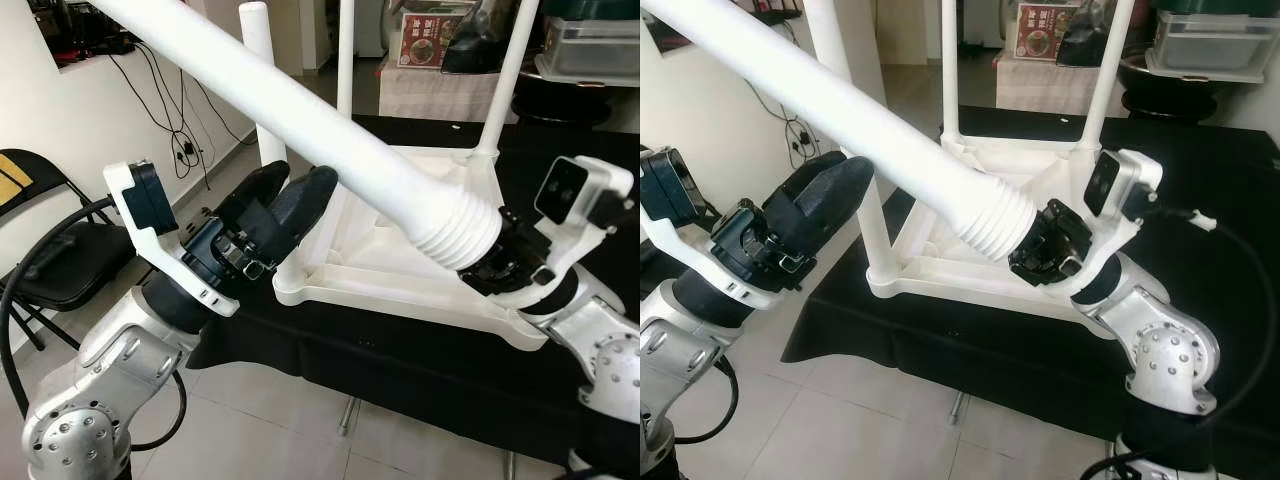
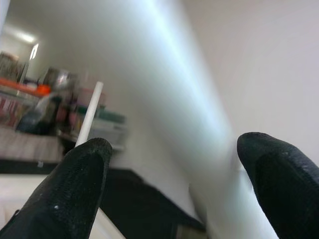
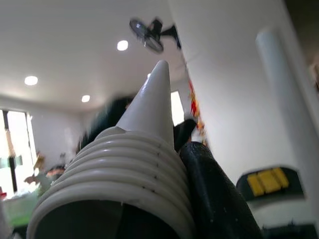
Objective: Building children table
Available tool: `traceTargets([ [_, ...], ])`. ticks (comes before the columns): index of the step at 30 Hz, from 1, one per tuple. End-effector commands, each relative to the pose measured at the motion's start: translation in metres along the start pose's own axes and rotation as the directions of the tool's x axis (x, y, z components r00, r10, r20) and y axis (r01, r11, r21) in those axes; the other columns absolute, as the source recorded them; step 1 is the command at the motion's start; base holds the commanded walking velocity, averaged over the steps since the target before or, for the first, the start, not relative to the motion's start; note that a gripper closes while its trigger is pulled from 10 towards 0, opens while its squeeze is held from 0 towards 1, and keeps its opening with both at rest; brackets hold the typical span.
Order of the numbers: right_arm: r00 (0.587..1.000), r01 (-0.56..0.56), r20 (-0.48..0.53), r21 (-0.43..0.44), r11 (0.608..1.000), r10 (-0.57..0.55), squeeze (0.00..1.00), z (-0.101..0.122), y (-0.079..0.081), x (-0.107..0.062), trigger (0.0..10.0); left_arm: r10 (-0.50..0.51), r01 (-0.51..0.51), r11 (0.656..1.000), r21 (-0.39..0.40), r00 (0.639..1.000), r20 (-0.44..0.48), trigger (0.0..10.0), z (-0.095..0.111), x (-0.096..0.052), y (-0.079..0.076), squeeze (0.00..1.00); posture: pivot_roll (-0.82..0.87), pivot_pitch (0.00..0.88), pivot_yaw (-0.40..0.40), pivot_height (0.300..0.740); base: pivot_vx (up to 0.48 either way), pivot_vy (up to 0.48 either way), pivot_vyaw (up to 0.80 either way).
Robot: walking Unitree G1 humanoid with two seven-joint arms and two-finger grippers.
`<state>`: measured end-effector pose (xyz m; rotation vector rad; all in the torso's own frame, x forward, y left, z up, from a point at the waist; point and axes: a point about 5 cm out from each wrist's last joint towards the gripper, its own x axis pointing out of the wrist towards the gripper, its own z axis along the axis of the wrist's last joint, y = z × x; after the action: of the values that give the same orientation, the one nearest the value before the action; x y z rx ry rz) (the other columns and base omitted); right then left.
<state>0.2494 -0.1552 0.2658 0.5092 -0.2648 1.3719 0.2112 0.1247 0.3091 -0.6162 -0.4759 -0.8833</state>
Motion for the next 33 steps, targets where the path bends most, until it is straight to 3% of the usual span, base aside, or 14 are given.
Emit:
traceTargets([
  [1,0.999,-0.045,-0.030,-0.004,0.999,0.045,0.00,-0.004,0.006,0.005,0.0,0.003,-0.005,0.999,0.047,0.999,0.039,10.0,0.007,0.000,0.001,0.00,-0.05,0.016,0.029,0.740,0.000,0.000,0.00],
  [5,0.999,-0.024,-0.038,0.018,1.000,0.024,0.00,-0.012,0.003,0.006,0.0,-0.027,0.019,0.996,0.089,0.996,0.087,10.0,0.017,0.004,0.000,0.00,-0.05,0.017,0.023,0.740,0.000,0.000,0.00],
  [12,0.999,0.027,0.016,0.066,0.997,-0.028,0.00,-0.017,-0.002,0.007,0.0,-0.068,0.057,0.995,0.087,0.990,0.122,10.0,0.023,0.006,-0.002,0.00,-0.05,0.018,0.023,0.740,0.000,0.000,0.00],
  [14,0.994,0.093,0.049,0.100,0.991,-0.098,0.00,-0.021,-0.009,0.009,0.0,-0.084,0.073,0.994,0.081,0.986,0.145,4.5,0.026,0.008,-0.003,0.00,-0.06,0.018,0.019,0.740,0.000,0.000,0.00],
  [15,0.990,0.120,0.061,0.114,0.986,-0.128,0.00,-0.024,-0.011,0.010,0.0,-0.092,0.082,0.994,0.072,0.983,0.159,0.0,0.027,0.008,-0.004,0.00,-0.06,0.018,0.019,0.740,0.000,0.000,0.00],
  [33,0.987,0.147,0.049,0.143,0.979,-0.155,0.00,-0.038,-0.011,0.011,0.0,-0.090,0.092,0.996,0.002,0.965,0.247,0.0,0.037,0.007,-0.003,0.00,-0.06,0.021,0.017,0.740,0.000,0.000,0.00],
])
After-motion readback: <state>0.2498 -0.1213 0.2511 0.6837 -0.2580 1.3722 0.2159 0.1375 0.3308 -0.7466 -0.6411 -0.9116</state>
